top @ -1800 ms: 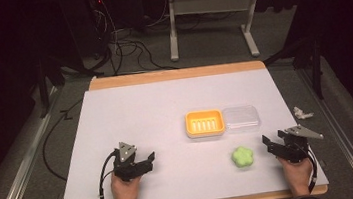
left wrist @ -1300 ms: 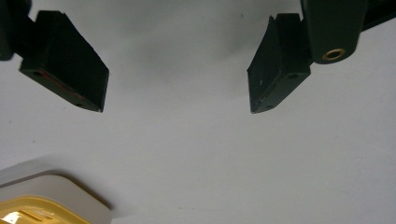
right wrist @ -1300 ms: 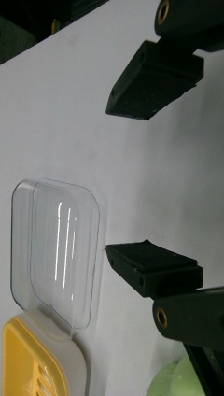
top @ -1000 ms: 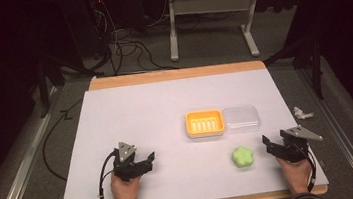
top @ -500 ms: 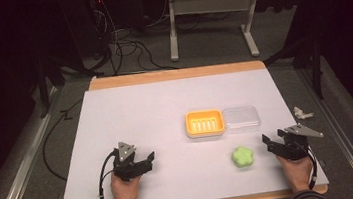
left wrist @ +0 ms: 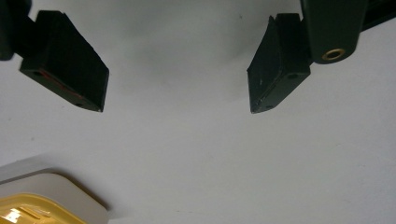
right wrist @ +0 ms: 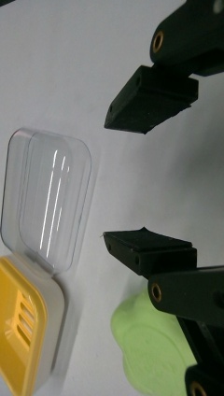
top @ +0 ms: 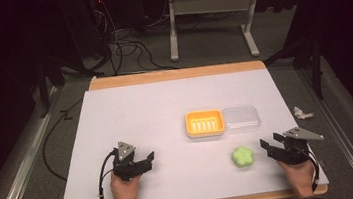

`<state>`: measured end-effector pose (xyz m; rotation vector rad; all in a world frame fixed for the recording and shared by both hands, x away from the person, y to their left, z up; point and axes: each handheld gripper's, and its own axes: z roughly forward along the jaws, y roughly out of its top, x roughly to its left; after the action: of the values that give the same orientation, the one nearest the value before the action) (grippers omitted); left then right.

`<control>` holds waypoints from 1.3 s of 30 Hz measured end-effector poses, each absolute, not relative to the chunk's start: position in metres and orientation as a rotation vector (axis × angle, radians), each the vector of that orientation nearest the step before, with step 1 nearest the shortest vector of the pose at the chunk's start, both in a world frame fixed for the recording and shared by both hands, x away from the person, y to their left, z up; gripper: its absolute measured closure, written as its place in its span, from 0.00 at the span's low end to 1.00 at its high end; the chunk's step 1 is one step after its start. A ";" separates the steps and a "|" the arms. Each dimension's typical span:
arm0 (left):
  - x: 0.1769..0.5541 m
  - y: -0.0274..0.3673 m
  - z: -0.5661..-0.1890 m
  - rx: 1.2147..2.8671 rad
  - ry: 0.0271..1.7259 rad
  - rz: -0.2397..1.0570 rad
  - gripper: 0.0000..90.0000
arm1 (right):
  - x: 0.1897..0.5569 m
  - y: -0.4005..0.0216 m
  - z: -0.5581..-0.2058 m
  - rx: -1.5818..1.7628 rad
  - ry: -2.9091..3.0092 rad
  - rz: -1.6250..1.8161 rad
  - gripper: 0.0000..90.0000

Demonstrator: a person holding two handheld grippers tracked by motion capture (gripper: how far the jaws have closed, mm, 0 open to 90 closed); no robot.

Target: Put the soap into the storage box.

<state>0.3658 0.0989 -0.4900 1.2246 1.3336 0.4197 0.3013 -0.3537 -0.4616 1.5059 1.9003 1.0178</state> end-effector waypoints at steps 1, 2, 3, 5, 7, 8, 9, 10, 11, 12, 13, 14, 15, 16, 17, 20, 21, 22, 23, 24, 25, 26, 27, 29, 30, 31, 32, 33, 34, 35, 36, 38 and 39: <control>0.365 0.099 -0.490 1.233 1.331 0.423 0.23 | 0.300 -0.353 -0.460 1.490 1.909 1.022 0.45; 0.365 0.099 -0.490 1.234 1.329 0.425 0.23 | 0.297 -0.352 -0.459 1.485 1.914 1.025 0.46; 0.365 0.099 -0.490 1.235 1.329 0.425 0.23 | 0.295 -0.351 -0.457 1.481 1.920 1.028 0.46; 0.366 0.099 -0.490 1.231 1.331 0.419 0.23 | 0.292 -0.348 -0.454 1.460 1.930 1.030 0.46; 0.366 0.098 -0.490 1.231 1.329 0.418 0.23 | 0.290 -0.346 -0.451 1.449 1.942 1.032 0.46; 0.366 0.098 -0.490 1.234 1.329 0.419 0.23 | 0.289 -0.344 -0.450 1.452 1.945 1.033 0.45; 0.366 0.098 -0.490 1.237 1.326 0.422 0.23 | 0.288 -0.344 -0.449 1.436 1.954 1.033 0.45; 0.365 0.098 -0.490 1.233 1.323 0.421 0.23 | 0.287 -0.341 -0.447 1.439 1.958 1.034 0.45; 0.365 0.098 -0.490 1.234 1.322 0.423 0.23 | 0.286 -0.340 -0.447 1.426 1.963 1.040 0.45; 0.365 0.098 -0.490 1.236 1.321 0.426 0.23 | 0.285 -0.338 -0.446 1.417 1.972 1.040 0.45; 0.365 0.098 -0.490 1.235 1.322 0.424 0.23 | 0.284 -0.336 -0.445 1.408 1.979 1.045 0.45; 0.365 0.098 -0.490 1.233 1.322 0.424 0.23 | 0.283 -0.335 -0.444 1.398 1.986 1.046 0.45; 0.365 0.098 -0.490 1.233 1.322 0.423 0.23 | 0.282 -0.333 -0.443 1.399 1.988 1.050 0.44; 0.365 0.098 -0.490 1.235 1.322 0.425 0.23 | 0.281 -0.332 -0.442 1.391 1.999 1.055 0.44; 0.365 0.098 -0.490 1.235 1.322 0.425 0.23 | 0.281 -0.330 -0.442 1.389 2.009 1.067 0.43; 0.365 0.098 -0.490 1.232 1.322 0.421 0.23 | 0.280 -0.322 -0.441 1.378 2.040 1.074 0.41; 0.365 0.098 -0.490 1.231 1.322 0.421 0.23 | 0.280 -0.320 -0.441 1.379 2.055 1.069 0.41; 0.365 0.098 -0.490 1.232 1.322 0.422 0.23 | 0.280 -0.317 -0.442 1.377 2.062 1.065 0.40; 0.365 0.098 -0.490 1.229 1.322 0.419 0.23 | 0.280 -0.315 -0.442 1.372 2.068 1.065 0.39; 0.365 0.098 -0.490 1.234 1.321 0.420 0.23 | 0.280 -0.314 -0.442 1.366 2.078 1.061 0.38; 0.365 0.098 -0.490 1.237 1.322 0.420 0.23 | 0.280 -0.312 -0.442 1.366 2.083 1.061 0.37; 0.365 0.098 -0.490 1.241 1.324 0.421 0.23 | 0.280 -0.310 -0.442 1.365 2.089 1.065 0.36; 0.365 0.098 -0.490 1.240 1.324 0.421 0.23 | 0.280 -0.307 -0.441 1.371 2.097 1.052 0.34; 0.365 0.098 -0.490 1.240 1.324 0.421 0.23 | 0.280 -0.304 -0.441 1.354 2.109 1.034 0.33; 0.365 0.098 -0.490 1.237 1.323 0.421 0.23 | 0.281 -0.303 -0.442 1.350 2.114 1.027 0.32; 0.365 0.098 -0.490 1.239 1.324 0.422 0.23 | 0.281 -0.301 -0.442 1.348 2.127 1.019 0.31; 0.365 0.098 -0.490 1.239 1.324 0.422 0.23 | 0.282 -0.300 -0.443 1.345 2.131 1.017 0.31; 0.365 0.098 -0.490 1.235 1.322 0.421 0.23 | 0.282 -0.298 -0.444 1.349 2.135 1.010 0.30; 0.365 0.098 -0.490 1.236 1.322 0.421 0.23 | 0.282 -0.297 -0.445 1.348 2.140 1.004 0.29; 0.365 0.098 -0.490 1.236 1.321 0.424 0.23 | 0.282 -0.295 -0.446 1.350 2.139 1.002 0.27; 0.365 0.098 -0.490 1.236 1.320 0.423 0.23 | 0.283 -0.294 -0.446 1.358 2.145 0.994 0.26; 0.365 0.098 -0.490 1.237 1.318 0.421 0.23 | 0.284 -0.291 -0.448 1.365 2.162 0.970 0.23; 0.364 0.098 -0.490 1.237 1.314 0.423 0.23 | 0.285 -0.289 -0.449 1.370 2.169 0.955 0.22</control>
<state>0.3643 0.0983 -0.4901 1.2367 1.3138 0.4235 0.2853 -0.2894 -0.4492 1.3698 2.1694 0.9548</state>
